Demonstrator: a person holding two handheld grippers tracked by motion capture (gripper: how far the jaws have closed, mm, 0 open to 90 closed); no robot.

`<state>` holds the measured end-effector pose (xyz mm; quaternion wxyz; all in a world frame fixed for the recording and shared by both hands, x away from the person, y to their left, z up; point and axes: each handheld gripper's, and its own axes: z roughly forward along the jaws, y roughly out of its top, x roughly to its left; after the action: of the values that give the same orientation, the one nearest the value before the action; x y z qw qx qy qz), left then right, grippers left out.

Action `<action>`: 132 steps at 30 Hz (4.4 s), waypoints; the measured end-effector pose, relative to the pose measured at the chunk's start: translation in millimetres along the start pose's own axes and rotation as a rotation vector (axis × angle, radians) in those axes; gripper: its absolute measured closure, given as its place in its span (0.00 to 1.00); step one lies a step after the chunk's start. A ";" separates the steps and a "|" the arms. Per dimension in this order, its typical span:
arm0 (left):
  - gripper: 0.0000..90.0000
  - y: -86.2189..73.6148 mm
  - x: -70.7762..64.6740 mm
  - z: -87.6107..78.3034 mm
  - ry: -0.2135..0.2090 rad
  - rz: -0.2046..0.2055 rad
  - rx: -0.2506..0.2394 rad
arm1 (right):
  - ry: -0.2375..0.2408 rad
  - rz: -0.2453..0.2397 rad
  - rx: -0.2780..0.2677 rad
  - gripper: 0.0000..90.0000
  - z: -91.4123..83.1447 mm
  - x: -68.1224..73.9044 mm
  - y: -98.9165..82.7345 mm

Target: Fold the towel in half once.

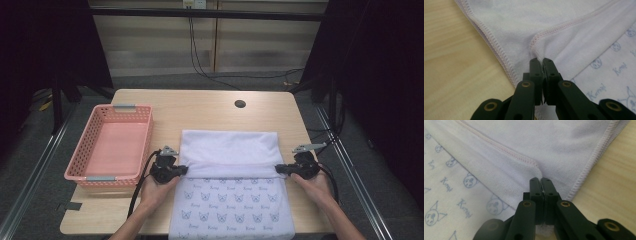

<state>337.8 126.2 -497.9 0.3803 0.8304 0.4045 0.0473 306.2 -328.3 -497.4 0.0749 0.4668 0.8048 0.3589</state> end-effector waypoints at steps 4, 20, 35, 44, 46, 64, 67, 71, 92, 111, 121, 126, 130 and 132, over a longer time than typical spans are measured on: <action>0.97 10.2 8.7 8.6 0.025 0.005 -0.012 | -0.032 -0.001 0.006 1.00 7.0 -6.3 11.2; 0.97 43.7 40.2 38.1 0.068 -0.061 -0.067 | -0.087 0.050 -0.012 1.00 40.7 -43.8 58.1; 0.97 72.6 59.8 57.0 0.081 -0.073 -0.043 | -0.132 0.118 -0.081 1.00 54.7 -65.2 72.3; 0.98 84.4 50.6 30.2 0.011 -0.046 -0.093 | -0.128 0.085 -0.114 1.00 30.5 -65.8 85.9; 0.97 91.3 46.7 17.3 -0.003 -0.040 -0.128 | -0.124 0.068 -0.156 1.00 17.3 -63.5 94.1; 0.97 93.2 -2.4 -104.5 -0.172 0.109 -0.338 | -0.011 -0.072 -0.336 1.00 -102.0 2.4 81.6; 0.97 87.0 -12.7 -121.6 -0.176 0.138 -0.354 | 0.002 -0.097 -0.353 1.00 -116.3 15.8 75.8; 0.97 72.9 -26.1 -143.0 -0.180 0.159 -0.370 | 0.031 -0.127 -0.395 1.00 -135.7 36.2 65.7; 0.92 -54.8 -34.2 -83.9 -0.223 0.145 -0.065 | 0.134 -0.100 -0.128 0.93 -84.0 63.7 -47.8; 0.57 -21.4 -29.2 -32.8 -0.262 0.191 0.005 | 0.157 -0.187 0.032 0.65 -24.1 68.3 -26.6; 0.91 -37.5 -39.3 -43.9 -0.321 0.243 0.036 | 0.204 -0.189 0.088 0.95 -31.2 73.3 -38.2; 0.89 -52.3 -49.6 -59.8 -0.348 0.265 0.035 | 0.248 -0.217 0.052 0.95 -51.8 84.2 -46.2; 0.81 -67.9 -57.5 -75.8 -0.357 0.262 0.017 | 0.277 -0.244 0.054 0.88 -62.0 95.2 -53.5; 0.78 -76.2 -61.7 -85.4 -0.363 0.272 0.008 | 0.292 -0.248 0.043 0.81 -67.3 101.0 -58.3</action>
<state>215.2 162.4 -474.5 0.4336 0.8737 0.2137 -0.0538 179.1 -299.1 -464.3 -0.0088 0.3083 0.8660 0.3936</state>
